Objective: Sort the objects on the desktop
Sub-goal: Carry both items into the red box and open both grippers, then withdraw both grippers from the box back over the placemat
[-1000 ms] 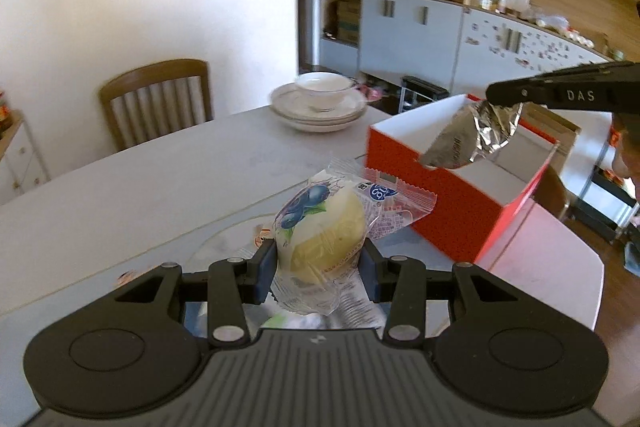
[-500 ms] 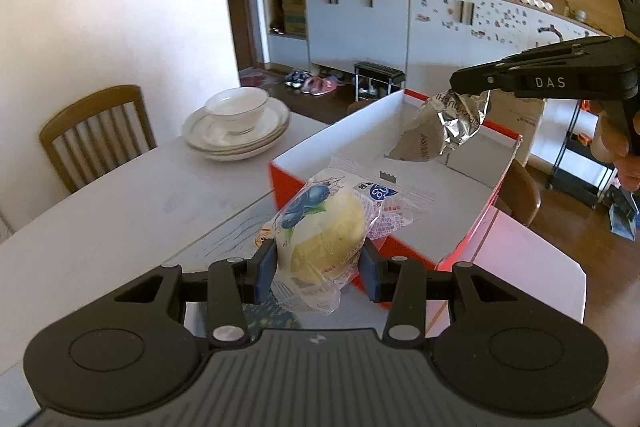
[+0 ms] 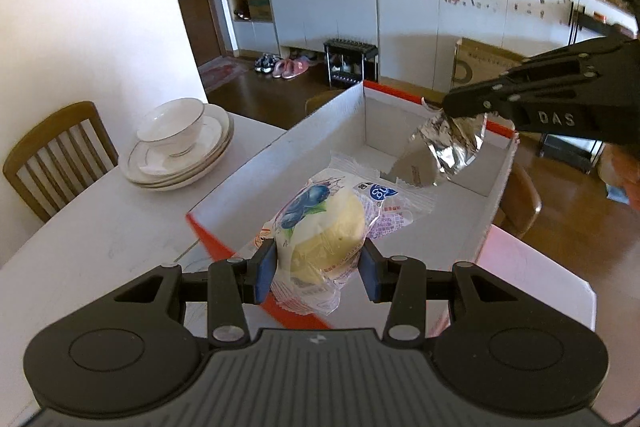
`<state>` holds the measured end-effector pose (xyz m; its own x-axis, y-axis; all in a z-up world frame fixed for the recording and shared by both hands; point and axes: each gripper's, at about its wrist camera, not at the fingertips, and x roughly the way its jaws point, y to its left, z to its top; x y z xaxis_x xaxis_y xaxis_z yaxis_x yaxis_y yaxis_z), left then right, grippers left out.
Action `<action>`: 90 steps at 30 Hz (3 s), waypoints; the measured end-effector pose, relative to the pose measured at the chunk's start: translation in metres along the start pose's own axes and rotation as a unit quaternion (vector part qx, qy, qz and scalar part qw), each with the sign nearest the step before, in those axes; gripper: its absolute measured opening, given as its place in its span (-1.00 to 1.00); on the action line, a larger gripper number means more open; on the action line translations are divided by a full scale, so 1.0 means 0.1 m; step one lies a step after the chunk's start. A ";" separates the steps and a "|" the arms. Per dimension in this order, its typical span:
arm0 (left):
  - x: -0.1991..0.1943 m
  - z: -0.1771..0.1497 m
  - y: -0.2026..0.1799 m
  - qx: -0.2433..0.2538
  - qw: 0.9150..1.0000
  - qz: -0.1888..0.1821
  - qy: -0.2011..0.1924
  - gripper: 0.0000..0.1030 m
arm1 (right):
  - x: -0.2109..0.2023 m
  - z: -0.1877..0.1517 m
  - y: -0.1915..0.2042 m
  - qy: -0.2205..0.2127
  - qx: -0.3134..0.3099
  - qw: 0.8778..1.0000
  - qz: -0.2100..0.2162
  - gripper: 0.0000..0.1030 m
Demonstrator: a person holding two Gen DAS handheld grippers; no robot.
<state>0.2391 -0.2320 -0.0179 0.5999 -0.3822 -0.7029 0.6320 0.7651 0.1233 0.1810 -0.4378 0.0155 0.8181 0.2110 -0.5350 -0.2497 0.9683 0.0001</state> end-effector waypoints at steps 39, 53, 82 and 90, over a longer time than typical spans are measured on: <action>1.33 0.21 -0.25 0.051 0.975 -0.036 0.214 -0.12 | 0.55 -0.42 -0.13 0.097 -0.034 0.995 0.019 -0.87; 1.03 0.22 -0.24 0.047 0.983 -0.040 0.174 0.31 | 0.41 -0.40 -0.21 0.101 -0.010 0.994 0.034 -0.52; -0.30 -0.07 -0.12 -0.078 0.997 -0.029 -0.003 0.51 | -0.02 -0.17 -0.01 0.055 -0.012 0.995 0.088 0.27; -0.59 -0.33 0.01 -0.082 0.996 -0.013 -0.024 0.67 | -0.11 -0.19 0.19 0.044 0.001 0.995 0.088 0.63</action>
<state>0.1885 -0.1918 0.0008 0.6092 -0.4249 -0.6696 0.5620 0.8271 -0.0135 0.1576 -0.4243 0.0051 0.7128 0.3651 -0.5989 -0.3837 0.9177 0.1029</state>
